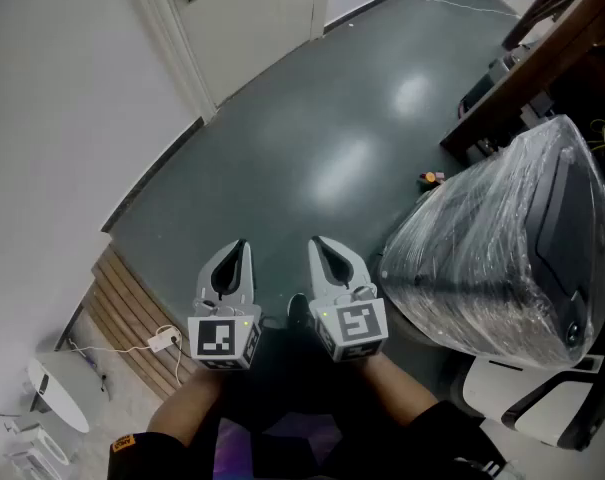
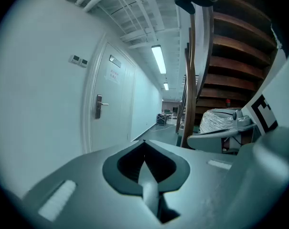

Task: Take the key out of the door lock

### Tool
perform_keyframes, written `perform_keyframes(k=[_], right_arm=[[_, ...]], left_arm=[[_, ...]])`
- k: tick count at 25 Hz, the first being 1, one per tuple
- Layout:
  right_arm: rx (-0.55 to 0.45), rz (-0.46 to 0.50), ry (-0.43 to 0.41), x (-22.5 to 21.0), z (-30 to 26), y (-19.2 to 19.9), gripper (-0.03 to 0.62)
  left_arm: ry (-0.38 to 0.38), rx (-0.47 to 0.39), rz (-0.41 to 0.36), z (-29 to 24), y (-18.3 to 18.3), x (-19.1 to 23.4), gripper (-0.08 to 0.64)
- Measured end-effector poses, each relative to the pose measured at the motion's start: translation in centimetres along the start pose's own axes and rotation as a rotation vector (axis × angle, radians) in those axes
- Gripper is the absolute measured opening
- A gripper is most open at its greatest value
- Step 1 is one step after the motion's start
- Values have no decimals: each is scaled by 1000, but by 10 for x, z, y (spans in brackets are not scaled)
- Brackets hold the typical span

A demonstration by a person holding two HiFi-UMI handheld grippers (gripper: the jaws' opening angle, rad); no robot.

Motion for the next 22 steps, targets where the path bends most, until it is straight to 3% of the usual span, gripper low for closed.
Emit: perform_keyframes(k=[7, 22], right_arm=[[20, -18, -12, -2, 0, 8, -9], [-35, -40, 10, -11, 4, -3, -8]], left_arm=[[4, -2, -4, 2, 1, -1, 17], [8, 11, -25, 1, -1, -7, 18]])
Point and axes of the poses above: the fingertips, and each gripper's own axes: z backward along the fingers, x to its left, y out of its underside, the point moved 10 cm from there along z, backward along the fingers, and after that the axes turned 5 degrees about -z, right-handed, at the moved point
